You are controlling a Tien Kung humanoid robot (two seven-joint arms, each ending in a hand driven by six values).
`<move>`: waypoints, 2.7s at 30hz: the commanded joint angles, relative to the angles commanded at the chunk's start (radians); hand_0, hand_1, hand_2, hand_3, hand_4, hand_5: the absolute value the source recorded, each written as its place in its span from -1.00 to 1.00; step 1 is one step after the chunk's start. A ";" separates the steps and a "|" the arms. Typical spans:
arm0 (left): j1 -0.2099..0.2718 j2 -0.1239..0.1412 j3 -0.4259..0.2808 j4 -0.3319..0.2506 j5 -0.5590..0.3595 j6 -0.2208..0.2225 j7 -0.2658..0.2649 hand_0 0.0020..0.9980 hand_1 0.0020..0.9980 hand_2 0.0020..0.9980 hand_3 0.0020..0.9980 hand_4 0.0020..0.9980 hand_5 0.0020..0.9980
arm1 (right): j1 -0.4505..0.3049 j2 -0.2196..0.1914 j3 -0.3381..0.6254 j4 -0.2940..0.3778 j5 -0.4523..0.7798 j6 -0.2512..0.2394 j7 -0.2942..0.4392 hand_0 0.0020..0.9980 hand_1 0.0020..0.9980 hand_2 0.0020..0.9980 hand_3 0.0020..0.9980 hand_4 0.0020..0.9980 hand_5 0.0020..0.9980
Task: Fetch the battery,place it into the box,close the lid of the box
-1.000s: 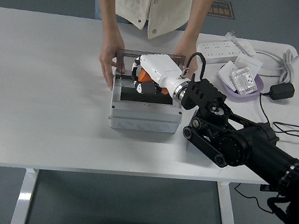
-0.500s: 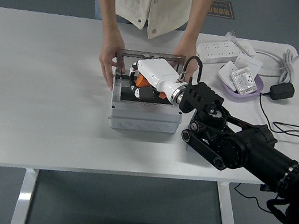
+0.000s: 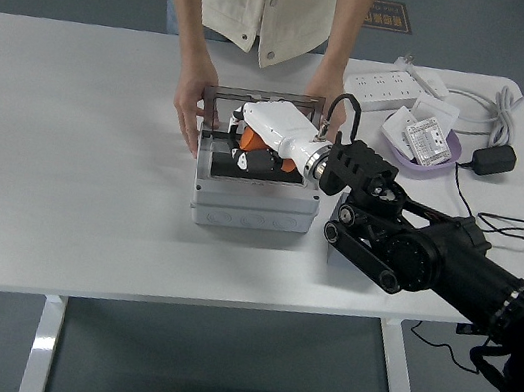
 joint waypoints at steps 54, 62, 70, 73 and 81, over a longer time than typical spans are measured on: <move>-0.003 0.005 0.062 0.000 -0.053 -0.005 0.008 0.25 0.53 0.31 -0.05 -0.86 -1.00 | 0.114 -0.081 0.148 0.180 0.089 0.195 -0.105 -0.03 -0.13 -0.03 0.16 0.86 0.00; 0.003 0.009 0.039 0.000 -0.028 -0.008 0.015 0.25 0.53 0.31 -0.05 -0.86 -1.00 | 0.166 -0.044 0.111 0.017 0.161 0.168 -0.073 0.07 -0.04 0.06 0.27 0.85 0.03; 0.012 0.010 0.005 0.000 0.004 -0.012 0.022 0.25 0.53 0.31 -0.05 -0.86 -1.00 | 0.203 -0.018 0.078 -0.111 0.217 0.160 -0.056 0.32 0.17 0.25 0.44 0.84 0.07; 0.012 0.012 0.000 0.000 0.008 -0.011 0.021 0.25 0.53 0.31 -0.05 -0.85 -1.00 | 0.210 -0.008 0.064 -0.144 0.235 0.153 -0.049 0.42 0.25 0.29 0.49 0.84 0.09; 0.017 0.013 -0.023 0.000 0.030 -0.011 0.022 0.25 0.53 0.31 -0.05 -0.85 -1.00 | 0.206 0.010 0.023 -0.184 0.270 0.140 -0.040 0.52 0.33 0.34 0.52 0.84 0.14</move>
